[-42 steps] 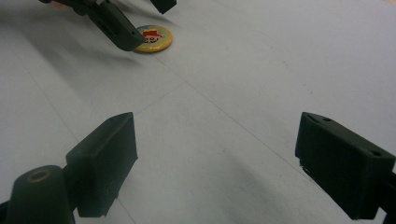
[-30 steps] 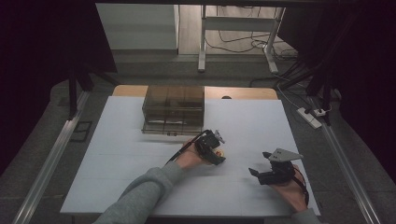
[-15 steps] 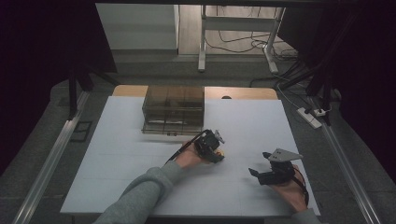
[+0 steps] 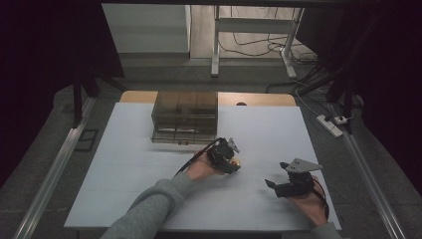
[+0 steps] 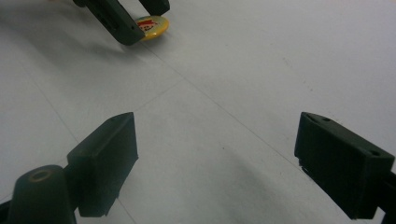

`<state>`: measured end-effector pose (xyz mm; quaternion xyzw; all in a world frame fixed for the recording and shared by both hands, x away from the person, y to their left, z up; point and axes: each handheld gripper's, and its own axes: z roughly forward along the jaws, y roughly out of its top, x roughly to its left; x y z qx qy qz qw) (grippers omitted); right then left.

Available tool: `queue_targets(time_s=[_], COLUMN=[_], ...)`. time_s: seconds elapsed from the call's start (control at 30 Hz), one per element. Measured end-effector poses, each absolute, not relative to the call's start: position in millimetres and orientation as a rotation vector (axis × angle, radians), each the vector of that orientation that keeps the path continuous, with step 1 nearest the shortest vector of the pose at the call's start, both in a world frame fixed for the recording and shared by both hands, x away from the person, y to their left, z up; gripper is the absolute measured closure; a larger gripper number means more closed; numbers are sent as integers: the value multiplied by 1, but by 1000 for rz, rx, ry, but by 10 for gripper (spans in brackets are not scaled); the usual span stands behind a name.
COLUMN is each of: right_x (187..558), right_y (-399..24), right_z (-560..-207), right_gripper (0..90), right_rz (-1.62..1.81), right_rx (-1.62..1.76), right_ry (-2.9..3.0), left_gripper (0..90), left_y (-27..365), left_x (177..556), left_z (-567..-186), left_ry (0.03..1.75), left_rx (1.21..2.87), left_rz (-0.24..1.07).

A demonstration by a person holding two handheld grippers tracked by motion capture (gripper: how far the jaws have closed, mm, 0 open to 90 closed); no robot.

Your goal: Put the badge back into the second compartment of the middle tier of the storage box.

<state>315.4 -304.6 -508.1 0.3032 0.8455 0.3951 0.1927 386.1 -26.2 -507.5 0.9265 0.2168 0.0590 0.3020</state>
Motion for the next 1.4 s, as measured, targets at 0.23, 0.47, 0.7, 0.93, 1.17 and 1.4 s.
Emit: queue_targets(time_s=[0.23, 0.47, 0.7, 0.93, 1.17, 1.4], right_x=[316, 316, 315, 315, 315, 314], right_y=[-304, -304, -304, -304, -304, -303], right_z=[-508, -508, -508, -508, -508, -508], right_gripper=[127, 128, 128, 129, 129, 129], right_rz=[1102, 1102, 1107, 1108, 1098, 1096], right_rx=[848, 849, 847, 850, 841, 838], right_ry=[2375, 2374, 2368, 2364, 2366, 2361], left_gripper=[466, 466, 466, 466, 466, 465], left_y=[-20, -15, -8, 1, 11, 22], left_x=[383, 381, 378, 377, 375, 372], left_z=[-499, -493, -488, -485, -484, -480], left_ry=[578, 574, 573, 583, 598, 601], left_rx=[2420, 2398, 2380, 2360, 2342, 2321], left_rz=[151, 150, 152, 157, 155, 154])
